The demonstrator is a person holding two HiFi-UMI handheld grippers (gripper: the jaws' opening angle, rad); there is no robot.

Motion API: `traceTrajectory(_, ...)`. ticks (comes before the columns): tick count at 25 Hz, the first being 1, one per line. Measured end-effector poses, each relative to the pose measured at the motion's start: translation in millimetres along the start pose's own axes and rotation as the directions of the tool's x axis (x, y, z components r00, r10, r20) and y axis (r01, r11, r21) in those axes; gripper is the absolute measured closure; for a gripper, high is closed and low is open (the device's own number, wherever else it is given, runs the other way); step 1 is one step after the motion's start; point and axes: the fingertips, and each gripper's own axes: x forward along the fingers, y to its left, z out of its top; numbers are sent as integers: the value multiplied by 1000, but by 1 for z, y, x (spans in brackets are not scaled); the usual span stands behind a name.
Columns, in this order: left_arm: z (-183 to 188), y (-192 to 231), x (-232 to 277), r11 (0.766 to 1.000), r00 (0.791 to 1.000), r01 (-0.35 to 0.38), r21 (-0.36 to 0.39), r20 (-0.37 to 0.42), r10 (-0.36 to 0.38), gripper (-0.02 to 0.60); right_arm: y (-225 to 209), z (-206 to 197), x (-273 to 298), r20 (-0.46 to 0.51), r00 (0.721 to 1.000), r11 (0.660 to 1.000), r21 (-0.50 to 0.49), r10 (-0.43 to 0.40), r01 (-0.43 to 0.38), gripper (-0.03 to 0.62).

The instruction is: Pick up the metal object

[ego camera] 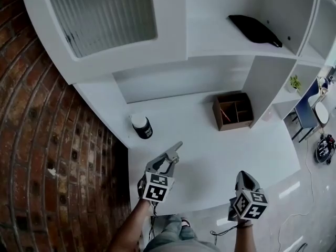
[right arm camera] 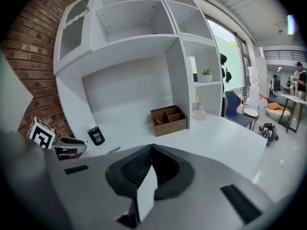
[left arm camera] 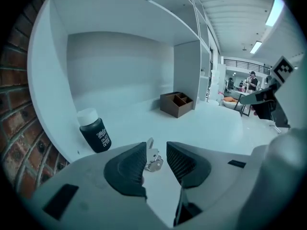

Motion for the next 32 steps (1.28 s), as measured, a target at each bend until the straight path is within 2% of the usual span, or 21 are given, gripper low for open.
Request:
traceTrajectory(5,-12,-5,18,996,997,33,82,-72,-27,448,-11,-10,3,-14,1000,999,29,-25,26,591)
traceTrajectory(10,-25,-6,33,979,989,63,195,-144,-35,448,-19,-26,8,-36,999,998,52,-41,43,591)
traceTrajectory(14,-29,-5,42,953,987,59,296,-158,-12,449,-23,-39,10,-54,997,997,63,-49,53,592)
traceTrajectory(22,-51,-8,62,901,979,60,429,-201,30,449,-29,-63,18,-77,995,994,84,-62,69,591)
traceTrajectory(27,-58,-5,70,875,980,45,483,-193,56,449,-23,-79,23,-88,995,994,91,-52,60,591)
traceTrajectory(32,-56,-5,77,863,983,34,504,-174,63,449,-20,-95,23,-107,993,994,98,-46,57,591)
